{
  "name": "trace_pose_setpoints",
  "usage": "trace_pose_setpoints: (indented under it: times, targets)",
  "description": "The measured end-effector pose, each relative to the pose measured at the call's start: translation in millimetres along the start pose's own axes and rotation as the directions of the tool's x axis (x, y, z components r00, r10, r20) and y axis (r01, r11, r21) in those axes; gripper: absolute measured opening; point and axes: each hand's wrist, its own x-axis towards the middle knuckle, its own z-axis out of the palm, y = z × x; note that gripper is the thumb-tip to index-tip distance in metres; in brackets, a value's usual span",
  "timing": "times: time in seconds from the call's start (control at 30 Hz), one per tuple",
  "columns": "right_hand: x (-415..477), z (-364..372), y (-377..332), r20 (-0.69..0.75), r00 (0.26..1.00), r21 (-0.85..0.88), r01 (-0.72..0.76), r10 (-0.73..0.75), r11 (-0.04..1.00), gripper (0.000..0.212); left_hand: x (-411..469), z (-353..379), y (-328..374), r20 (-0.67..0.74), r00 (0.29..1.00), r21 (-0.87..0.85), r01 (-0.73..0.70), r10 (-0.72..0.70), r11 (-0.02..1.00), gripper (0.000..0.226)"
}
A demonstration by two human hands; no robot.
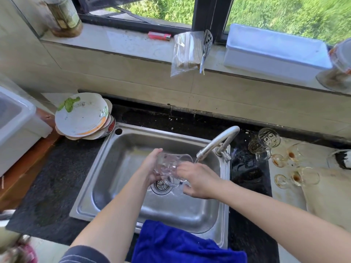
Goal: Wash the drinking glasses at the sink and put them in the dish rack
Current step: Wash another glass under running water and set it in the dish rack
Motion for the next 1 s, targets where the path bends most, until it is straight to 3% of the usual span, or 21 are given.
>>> trace_pose_setpoints:
  times: [0.07,0.2,0.37,0.47,0.57,0.7,0.83,0.9,0.93,1.0]
  targets:
    - [9,2,-2,0.004,1.000,-0.144,0.019,-0.019,0.989,0.060,-3,7,1,0.013,1.000,0.043,-0.001,0.000,0.999,0.033]
    - [-10,10,10,0.072,0.993,-0.126,0.102,-0.093,0.987,0.075,3,-13,6,-0.060,0.998,0.090,0.013,-0.008,0.996,0.033]
    - [10,19,3,-0.038,0.995,-0.205,0.082,-0.092,0.975,0.063,-2,-3,-2,0.014,0.996,0.122,0.080,-0.083,0.989,0.042]
    - [-9,18,12,-0.070,0.987,-0.072,0.137,-0.142,0.988,0.066,-1,-12,2,0.014,0.997,0.129,0.076,-0.079,0.989,0.038]
    - [-13,13,17,-0.168,0.976,-0.106,0.123,-0.139,0.987,0.063,2,-18,0,0.006,0.991,0.081,0.132,-0.133,0.988,0.041]
    - [-2,11,1,-0.089,0.993,-0.012,0.072,-0.073,0.997,0.062,-4,-7,-5,0.073,0.984,0.083,0.159,-0.165,0.984,0.038]
    - [-23,6,20,-0.056,0.993,0.129,-0.092,0.100,0.987,0.050,-3,-19,-7,-0.008,0.987,-0.051,0.158,-0.158,0.986,0.037]
    - [-17,5,18,-0.136,0.945,0.327,-0.241,0.298,0.913,0.043,-6,-14,-13,0.027,0.980,-0.120,0.198,-0.197,0.973,0.035]
    - [-11,4,13,-0.166,0.891,0.502,-0.293,0.423,0.814,0.042,-6,-9,-16,0.046,0.978,-0.131,0.208,-0.204,0.969,0.032]
    - [-3,6,5,-0.049,0.814,0.817,-0.301,0.579,0.492,0.052,-8,2,-22,0.066,0.978,-0.121,0.207,-0.200,0.971,0.030]
